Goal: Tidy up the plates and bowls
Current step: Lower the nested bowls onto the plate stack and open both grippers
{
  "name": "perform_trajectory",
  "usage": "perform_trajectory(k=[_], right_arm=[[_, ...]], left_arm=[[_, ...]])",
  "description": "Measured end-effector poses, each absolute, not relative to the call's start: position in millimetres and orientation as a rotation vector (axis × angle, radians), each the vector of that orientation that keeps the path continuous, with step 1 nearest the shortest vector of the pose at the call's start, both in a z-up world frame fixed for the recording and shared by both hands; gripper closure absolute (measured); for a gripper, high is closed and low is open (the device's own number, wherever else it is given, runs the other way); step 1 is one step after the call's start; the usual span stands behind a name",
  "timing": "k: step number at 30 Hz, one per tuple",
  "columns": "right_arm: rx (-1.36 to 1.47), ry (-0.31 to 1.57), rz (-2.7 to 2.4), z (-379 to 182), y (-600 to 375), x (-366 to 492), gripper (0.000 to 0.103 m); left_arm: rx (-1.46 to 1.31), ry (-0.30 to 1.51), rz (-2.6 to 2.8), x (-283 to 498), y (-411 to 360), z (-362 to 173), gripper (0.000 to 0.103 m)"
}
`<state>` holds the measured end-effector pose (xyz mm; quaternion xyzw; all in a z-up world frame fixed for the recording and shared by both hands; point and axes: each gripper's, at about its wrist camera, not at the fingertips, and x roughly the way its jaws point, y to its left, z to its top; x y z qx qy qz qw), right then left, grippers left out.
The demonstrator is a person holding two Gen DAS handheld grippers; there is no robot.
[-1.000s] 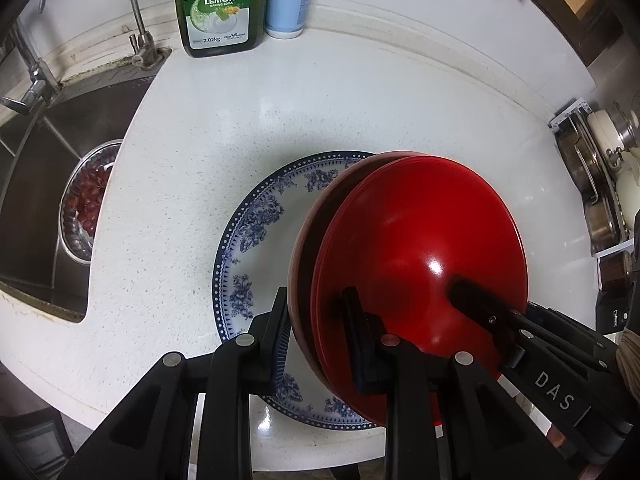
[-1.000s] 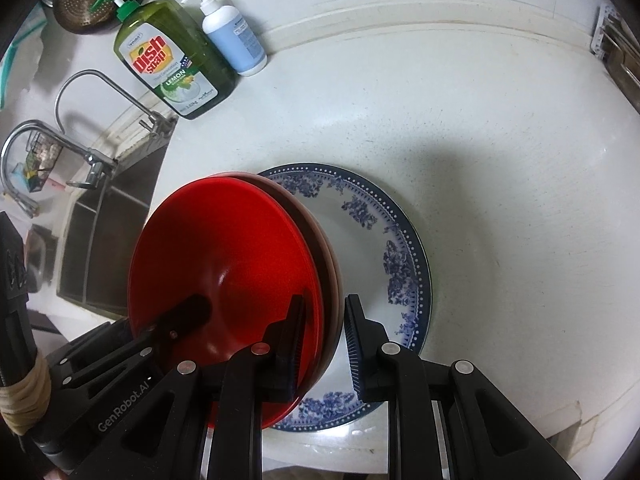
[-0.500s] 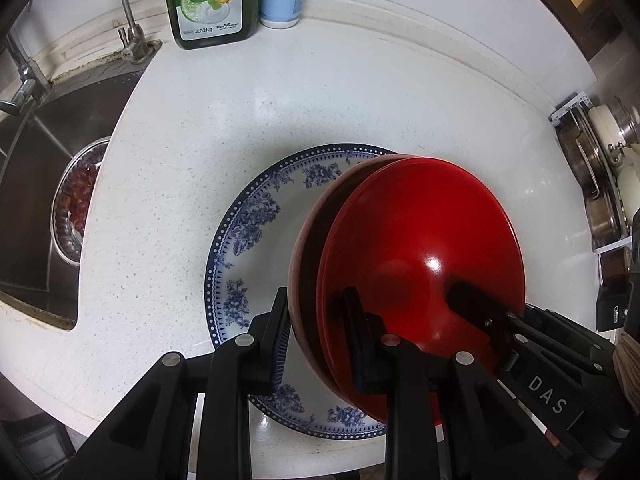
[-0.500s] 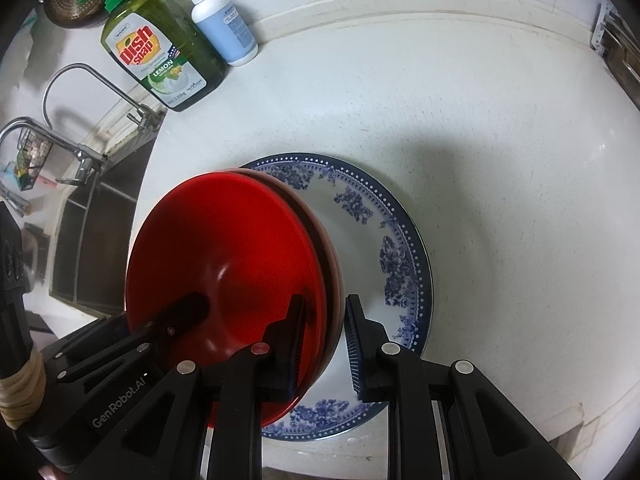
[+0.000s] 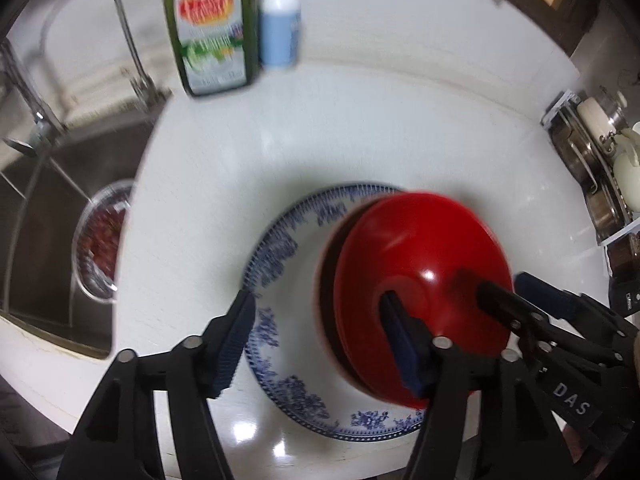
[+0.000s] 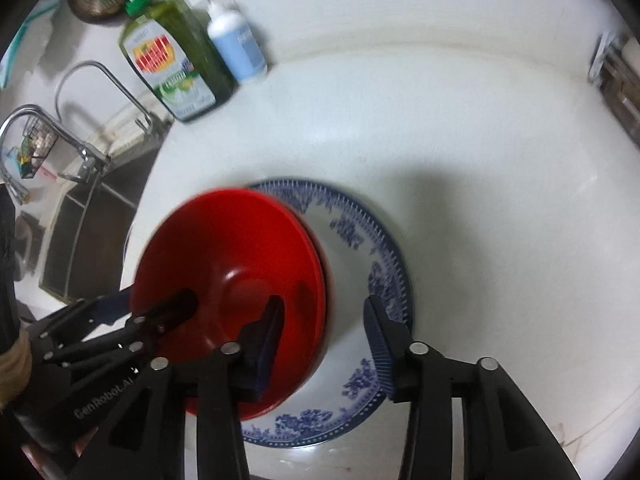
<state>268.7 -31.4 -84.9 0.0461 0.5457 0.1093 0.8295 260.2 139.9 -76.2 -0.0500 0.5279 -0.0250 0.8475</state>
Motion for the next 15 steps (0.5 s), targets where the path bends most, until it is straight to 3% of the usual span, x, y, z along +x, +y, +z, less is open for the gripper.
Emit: perform_trajectory(k=[3, 7, 9, 15], right_arm=[[0.073, 1.086, 0.204, -68, -35, 255, 0.050], [0.097, 0.957, 0.142, -46, -45, 230, 0.041], [0.118, 0.876, 0.096, -38, -52, 215, 0.031], [0.083, 0.754, 0.047, -31, -62, 177, 0.029]], left_arm=[[-0.104, 1.028, -0.027, 244, 143, -61, 0.021], [-0.108, 0.917, 0.021, 218, 147, -47, 0.016], [-0.095, 0.866, 0.023, 202, 146, -42, 0.013], [-0.033, 0.805, 0.014, 163, 137, -41, 0.009]])
